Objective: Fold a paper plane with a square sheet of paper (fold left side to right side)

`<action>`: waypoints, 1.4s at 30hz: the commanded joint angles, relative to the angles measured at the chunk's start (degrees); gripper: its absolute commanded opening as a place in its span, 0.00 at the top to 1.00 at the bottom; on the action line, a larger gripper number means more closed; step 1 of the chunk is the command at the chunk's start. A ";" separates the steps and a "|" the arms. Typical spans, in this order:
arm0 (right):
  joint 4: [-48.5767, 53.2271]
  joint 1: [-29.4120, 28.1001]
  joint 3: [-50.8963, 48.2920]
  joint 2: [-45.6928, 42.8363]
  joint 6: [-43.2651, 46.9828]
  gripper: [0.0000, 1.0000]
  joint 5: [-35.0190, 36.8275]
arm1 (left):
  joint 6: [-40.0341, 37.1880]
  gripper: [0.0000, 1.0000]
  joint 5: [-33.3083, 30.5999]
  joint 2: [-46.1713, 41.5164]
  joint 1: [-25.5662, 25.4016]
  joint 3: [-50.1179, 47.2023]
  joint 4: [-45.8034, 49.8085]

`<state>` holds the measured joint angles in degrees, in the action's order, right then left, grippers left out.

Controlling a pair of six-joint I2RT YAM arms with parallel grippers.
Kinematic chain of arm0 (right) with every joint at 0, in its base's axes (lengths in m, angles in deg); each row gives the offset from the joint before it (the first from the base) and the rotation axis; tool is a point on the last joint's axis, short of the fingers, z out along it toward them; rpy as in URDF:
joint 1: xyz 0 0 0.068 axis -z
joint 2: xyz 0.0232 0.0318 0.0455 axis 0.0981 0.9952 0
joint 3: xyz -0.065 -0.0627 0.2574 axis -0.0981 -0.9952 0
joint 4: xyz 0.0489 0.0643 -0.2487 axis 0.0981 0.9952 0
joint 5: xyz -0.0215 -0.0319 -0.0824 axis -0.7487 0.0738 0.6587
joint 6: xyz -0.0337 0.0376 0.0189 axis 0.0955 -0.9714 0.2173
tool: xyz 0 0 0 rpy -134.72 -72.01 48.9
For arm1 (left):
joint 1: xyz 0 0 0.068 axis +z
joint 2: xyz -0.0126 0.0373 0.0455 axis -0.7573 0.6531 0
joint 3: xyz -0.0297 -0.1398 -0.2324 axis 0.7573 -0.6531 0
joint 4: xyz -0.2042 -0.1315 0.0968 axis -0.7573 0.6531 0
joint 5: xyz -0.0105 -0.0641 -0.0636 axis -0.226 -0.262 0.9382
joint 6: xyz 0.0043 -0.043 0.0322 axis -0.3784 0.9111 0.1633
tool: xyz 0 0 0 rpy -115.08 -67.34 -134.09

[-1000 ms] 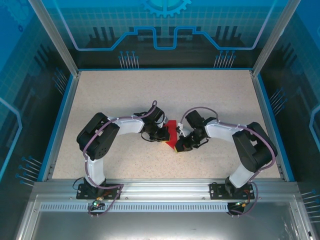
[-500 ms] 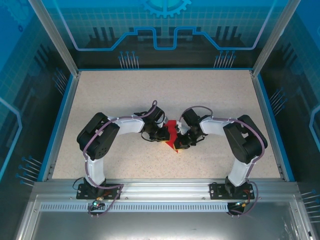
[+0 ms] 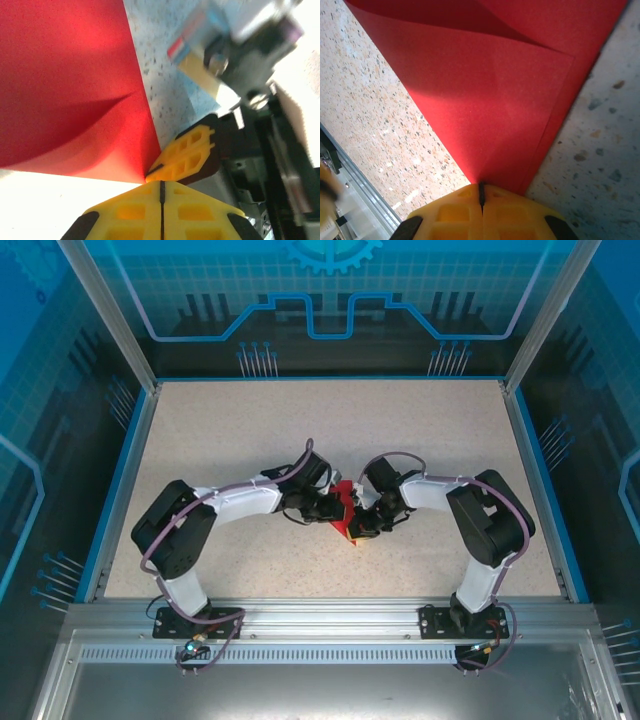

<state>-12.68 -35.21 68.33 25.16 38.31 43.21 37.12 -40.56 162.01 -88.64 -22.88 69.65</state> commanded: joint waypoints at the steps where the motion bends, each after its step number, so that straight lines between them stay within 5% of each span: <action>1: 2.29 0.54 -2.20 2.03 0.71 1.00 6.62 | 1.39 0.94 0.76 1.86 -1.39 -1.36 -1.45; 42: 5.32 -0.56 -1.37 3.24 2.02 1.00 8.07 | -3.88 0.97 -6.57 7.89 1.84 -0.05 1.43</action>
<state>-12.29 -35.25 68.40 25.18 39.20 43.45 35.48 -42.94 168.20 -88.80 -23.65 68.27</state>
